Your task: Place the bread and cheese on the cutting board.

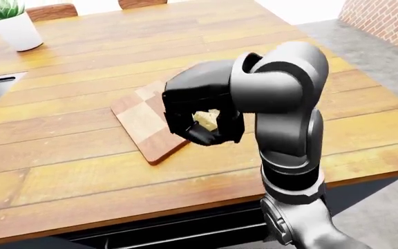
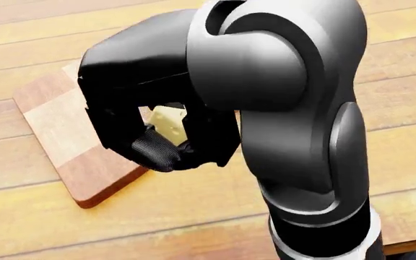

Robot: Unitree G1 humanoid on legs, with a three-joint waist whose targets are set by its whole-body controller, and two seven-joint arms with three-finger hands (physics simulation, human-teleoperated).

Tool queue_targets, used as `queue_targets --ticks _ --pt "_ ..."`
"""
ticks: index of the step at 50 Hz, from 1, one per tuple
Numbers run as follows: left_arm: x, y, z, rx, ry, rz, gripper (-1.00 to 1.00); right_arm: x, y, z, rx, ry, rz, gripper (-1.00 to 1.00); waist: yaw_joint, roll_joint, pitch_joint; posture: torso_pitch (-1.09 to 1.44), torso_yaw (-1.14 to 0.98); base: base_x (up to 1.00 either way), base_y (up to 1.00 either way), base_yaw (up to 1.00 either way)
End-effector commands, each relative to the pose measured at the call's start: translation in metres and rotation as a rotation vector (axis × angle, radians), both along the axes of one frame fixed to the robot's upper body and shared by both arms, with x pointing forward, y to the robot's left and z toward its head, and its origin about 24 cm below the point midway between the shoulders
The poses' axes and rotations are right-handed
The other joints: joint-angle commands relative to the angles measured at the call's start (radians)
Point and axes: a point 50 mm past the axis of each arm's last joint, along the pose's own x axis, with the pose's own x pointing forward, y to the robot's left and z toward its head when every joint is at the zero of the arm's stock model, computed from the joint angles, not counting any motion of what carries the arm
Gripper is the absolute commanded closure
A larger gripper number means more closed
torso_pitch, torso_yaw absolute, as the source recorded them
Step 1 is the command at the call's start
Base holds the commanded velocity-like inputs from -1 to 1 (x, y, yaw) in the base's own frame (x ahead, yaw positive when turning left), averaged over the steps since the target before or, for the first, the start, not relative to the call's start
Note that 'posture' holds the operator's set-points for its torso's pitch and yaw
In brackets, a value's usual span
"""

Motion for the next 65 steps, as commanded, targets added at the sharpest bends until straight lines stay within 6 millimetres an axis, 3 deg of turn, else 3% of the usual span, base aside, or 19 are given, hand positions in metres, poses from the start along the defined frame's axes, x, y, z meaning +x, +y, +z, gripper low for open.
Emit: queue_targets --ticks 1,11,28,38,43,65 --pt "-0.007 -0.002 0.011 0.034 -0.057 0.011 -1.00 -0.005 0.002 0.017 0.023 -0.067 0.022 1.00 -0.001 0.008 -0.022 0.00 0.00 0.00 0.00 0.00" --pt "-0.008 -0.002 0.011 0.034 -0.056 0.012 -1.00 0.026 0.017 0.047 0.023 -0.130 0.044 1.00 -0.005 0.014 -0.021 0.00 0.00 0.00 0.00 0.00" --pt "-0.008 0.000 0.009 0.030 -0.056 0.015 -1.00 0.080 0.040 0.068 0.016 -0.183 0.095 1.00 -0.005 0.022 -0.024 0.00 0.00 0.00 0.00 0.00" --pt "-0.009 0.002 0.011 0.027 -0.061 0.020 -1.00 0.094 0.045 0.053 0.004 -0.208 0.096 1.00 0.000 0.024 -0.022 0.00 0.00 0.00 0.00 0.00" --pt "-0.010 0.004 0.010 0.023 -0.061 0.023 -1.00 0.100 0.047 0.036 -0.037 -0.216 0.094 1.00 0.004 0.025 -0.023 0.00 0.00 0.00 0.00 0.00" --pt "-0.012 0.006 0.007 0.016 -0.061 0.026 -1.00 0.107 0.061 0.006 0.008 -0.281 0.090 1.00 0.020 0.016 -0.030 0.00 0.00 0.00 0.00 0.00"
